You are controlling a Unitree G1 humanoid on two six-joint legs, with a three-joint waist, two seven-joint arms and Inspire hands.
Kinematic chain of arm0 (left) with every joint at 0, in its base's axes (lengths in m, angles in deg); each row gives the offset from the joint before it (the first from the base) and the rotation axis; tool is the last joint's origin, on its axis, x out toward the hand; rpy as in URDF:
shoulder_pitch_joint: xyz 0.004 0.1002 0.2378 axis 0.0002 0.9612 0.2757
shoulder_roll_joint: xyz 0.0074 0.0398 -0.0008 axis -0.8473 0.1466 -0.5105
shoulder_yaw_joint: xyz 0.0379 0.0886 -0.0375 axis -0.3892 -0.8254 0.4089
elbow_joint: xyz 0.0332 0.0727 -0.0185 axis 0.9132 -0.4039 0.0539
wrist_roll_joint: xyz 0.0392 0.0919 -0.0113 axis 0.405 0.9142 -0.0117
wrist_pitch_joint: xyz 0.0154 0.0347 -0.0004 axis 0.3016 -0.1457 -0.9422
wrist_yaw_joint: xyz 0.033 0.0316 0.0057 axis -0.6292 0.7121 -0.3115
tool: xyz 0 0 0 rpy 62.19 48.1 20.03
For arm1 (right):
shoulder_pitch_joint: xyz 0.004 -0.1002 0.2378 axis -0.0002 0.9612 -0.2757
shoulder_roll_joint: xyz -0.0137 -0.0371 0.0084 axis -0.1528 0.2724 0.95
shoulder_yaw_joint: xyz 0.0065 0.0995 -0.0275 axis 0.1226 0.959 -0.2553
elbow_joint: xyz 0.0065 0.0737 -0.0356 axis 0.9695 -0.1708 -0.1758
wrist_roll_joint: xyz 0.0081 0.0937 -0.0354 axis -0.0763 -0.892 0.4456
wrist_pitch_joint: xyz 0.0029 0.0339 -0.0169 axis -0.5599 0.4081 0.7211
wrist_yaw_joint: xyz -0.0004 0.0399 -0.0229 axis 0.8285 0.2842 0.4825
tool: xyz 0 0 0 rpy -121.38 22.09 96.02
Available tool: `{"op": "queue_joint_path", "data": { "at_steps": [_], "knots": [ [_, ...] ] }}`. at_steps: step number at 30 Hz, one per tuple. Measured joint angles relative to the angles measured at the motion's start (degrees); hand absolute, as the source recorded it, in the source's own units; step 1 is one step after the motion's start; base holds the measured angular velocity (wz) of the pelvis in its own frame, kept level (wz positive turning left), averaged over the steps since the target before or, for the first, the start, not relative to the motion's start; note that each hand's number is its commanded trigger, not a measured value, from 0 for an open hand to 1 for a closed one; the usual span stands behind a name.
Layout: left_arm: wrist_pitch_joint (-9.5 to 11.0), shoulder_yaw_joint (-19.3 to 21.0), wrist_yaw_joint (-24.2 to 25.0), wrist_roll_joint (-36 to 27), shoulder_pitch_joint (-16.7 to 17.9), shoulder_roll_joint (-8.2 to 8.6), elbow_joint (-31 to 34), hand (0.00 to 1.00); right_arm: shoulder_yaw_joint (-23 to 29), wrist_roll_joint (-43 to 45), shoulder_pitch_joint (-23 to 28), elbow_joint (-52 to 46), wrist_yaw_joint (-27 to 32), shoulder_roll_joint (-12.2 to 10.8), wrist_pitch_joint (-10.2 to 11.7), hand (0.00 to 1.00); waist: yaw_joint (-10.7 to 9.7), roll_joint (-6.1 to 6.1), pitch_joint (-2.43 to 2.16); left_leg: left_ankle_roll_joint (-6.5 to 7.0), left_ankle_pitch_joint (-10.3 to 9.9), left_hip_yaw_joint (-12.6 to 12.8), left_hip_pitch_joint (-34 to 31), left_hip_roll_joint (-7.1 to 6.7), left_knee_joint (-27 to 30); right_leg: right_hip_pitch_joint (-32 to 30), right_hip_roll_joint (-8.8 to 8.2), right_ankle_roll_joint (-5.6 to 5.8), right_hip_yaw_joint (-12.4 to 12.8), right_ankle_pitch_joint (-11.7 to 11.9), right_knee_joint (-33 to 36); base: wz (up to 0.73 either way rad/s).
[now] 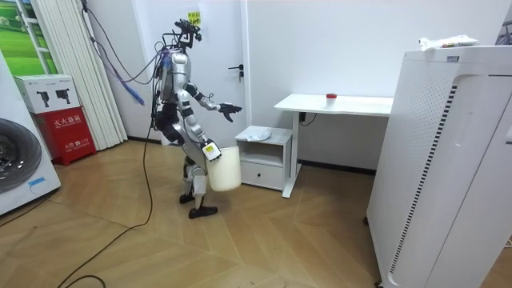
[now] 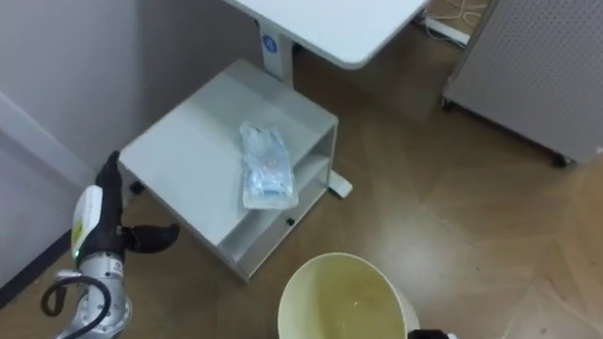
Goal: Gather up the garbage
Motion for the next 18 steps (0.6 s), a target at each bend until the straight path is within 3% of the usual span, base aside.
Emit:
{"op": "queue_joint_path", "data": {
  "at_steps": [5,9,15,18],
  "knots": [
    [0.05,-0.43,-1.86,-0.07,-2.58,-0.36,-1.08,0.00,-0.73,-2.15,-0.07,-2.02,0.23,0.53,1.00,1.00,-1.86,0.00,0.22,0.12,-0.44,0.86,-4.43,0.91,3.11,-4.77,-0.04,-0.54,0.17,-0.66,2.86,-0.07],
    [0.07,-2.54,-2.70,-0.30,-3.93,-1.78,-1.09,0.00,-1.81,-4.02,-0.10,-3.12,0.69,0.67,1.32,1.00,-2.72,0.01,0.22,-0.34,-1.29,1.06,-7.20,2.12,5.53,-7.61,0.78,-1.16,0.23,-0.94,4.58,-0.11],
    [0.10,-4.39,-2.91,-1.21,-7.36,-2.46,-1.72,0.00,-3.24,-6.59,-0.12,-3.17,1.32,0.74,1.74,1.00,-3.00,0.07,0.25,-1.02,-2.07,1.54,-8.26,3.19,6.59,-9.10,1.72,-1.79,0.64,-1.20,5.45,-0.10],
    [0.19,-4.39,-3.60,-1.20,-7.48,-2.56,-1.72,0.00,-4.08,-6.61,-0.11,-3.12,1.49,0.74,1.73,1.00,-3.15,0.10,0.27,-1.39,-2.45,1.67,-8.25,3.76,6.96,-9.18,1.92,-2.09,0.77,-1.40,5.58,-0.08]
  ]
}}
